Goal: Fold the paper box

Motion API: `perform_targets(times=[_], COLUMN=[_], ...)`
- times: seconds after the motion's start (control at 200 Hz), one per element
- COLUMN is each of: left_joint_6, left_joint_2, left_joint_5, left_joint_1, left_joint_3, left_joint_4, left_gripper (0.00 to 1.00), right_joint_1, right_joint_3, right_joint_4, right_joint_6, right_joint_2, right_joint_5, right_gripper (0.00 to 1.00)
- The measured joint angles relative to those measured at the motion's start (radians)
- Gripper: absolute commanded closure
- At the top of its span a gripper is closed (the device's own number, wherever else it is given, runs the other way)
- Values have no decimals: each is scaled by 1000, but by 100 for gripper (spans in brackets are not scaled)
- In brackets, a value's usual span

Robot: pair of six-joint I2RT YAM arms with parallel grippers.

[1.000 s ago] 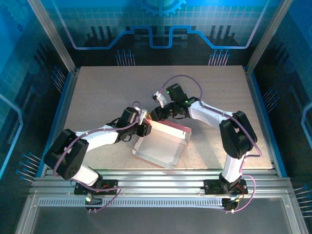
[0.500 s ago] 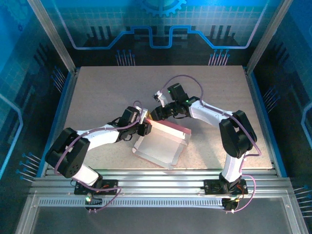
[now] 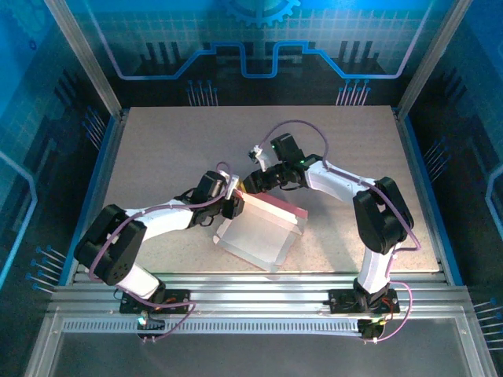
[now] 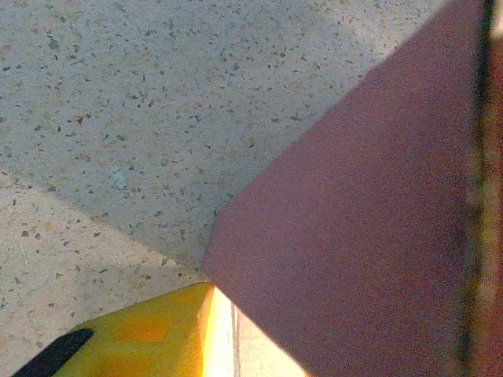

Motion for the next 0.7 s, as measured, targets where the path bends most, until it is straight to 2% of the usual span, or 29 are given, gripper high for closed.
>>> perform_targets(times=[0.19, 0.345, 0.4, 0.49, 0.7], left_joint_6=[5, 8, 8, 13, 27], left_joint_2=[7, 12, 13, 13, 15], left_joint_5=[-3, -4, -4, -8, -20], left_joint_1=[0, 0, 0, 0, 0], left_joint_3=[20, 30, 34, 34, 43], left_joint_4=[-31, -47, -52, -53, -58], left_gripper=[79, 81, 81, 71, 70], right_joint_1=[0, -1, -2, -2, -5], right_joint_3=[0, 6, 7, 9, 13], right_joint_4=[2, 2, 2, 1, -2], right_joint_6=[0, 4, 5, 8, 16], right_joint_2=[5, 9, 10, 11, 14], right_joint_5=[-4, -11, -12, -16, -27], right_gripper=[68, 68, 68, 67, 66])
